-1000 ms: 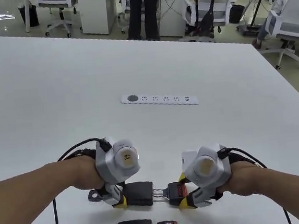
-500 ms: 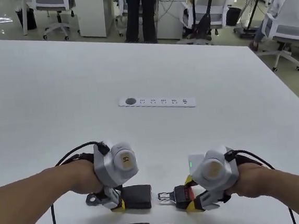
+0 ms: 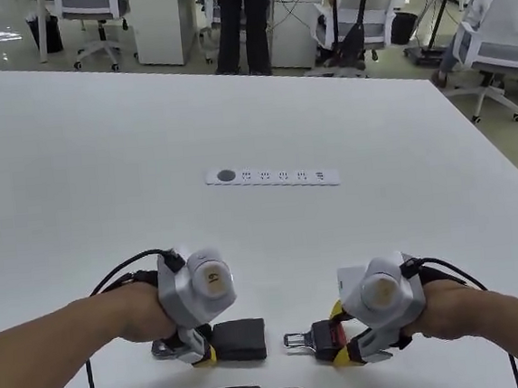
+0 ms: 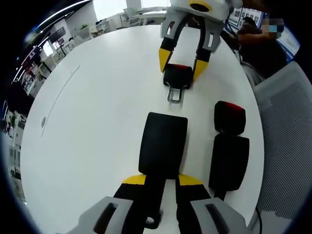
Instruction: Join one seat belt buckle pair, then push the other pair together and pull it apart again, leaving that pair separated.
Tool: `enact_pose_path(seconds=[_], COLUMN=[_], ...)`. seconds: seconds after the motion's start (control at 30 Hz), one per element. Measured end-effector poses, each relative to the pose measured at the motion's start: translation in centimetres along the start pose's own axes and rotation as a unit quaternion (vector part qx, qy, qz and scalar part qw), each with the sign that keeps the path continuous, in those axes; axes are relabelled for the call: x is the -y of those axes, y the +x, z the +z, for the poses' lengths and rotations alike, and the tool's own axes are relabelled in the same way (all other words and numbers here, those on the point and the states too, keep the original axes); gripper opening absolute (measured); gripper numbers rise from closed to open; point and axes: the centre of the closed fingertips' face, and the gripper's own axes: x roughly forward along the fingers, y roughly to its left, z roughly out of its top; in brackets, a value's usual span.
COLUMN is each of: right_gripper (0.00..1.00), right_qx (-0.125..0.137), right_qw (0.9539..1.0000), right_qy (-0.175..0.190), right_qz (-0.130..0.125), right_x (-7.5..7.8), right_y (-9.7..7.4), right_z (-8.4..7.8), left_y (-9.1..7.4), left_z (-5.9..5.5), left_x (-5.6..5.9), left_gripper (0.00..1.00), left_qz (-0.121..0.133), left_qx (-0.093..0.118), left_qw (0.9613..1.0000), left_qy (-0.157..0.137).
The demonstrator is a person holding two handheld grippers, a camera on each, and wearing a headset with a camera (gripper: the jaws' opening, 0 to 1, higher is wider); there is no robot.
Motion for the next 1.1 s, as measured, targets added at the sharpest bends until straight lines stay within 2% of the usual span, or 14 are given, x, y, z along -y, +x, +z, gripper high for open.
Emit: enact_pose_path(seconds=[0.47, 0.8, 1.1], right_gripper=[0.31, 0.31, 0.31], right_qx=[-0.008, -0.012, -0.013], right_qw=[1.0000, 0.9999, 0.9999], right_qy=[-0.003, 0.001, 0.004], right_qz=[0.003, 0.002, 0.001], right_x=[-0.2, 0.5, 0.0], right_y=[-0.8, -1.1, -1.5], right_z=[-1.5, -3.2, -3.4], left_y=[0.1, 0.1, 0.2], left_z=[0.2, 0.4, 0.2], left_x=[0.3, 0.5, 0.1], left_gripper=[0.22, 0.22, 0.22], left_qz=[-0.002, -0.002, -0.003], left_qx=[0.002, 0.004, 0.006], left_qw=[1.0000, 1.0000, 1.0000], left_qy=[-0.001, 0.005, 0.002])
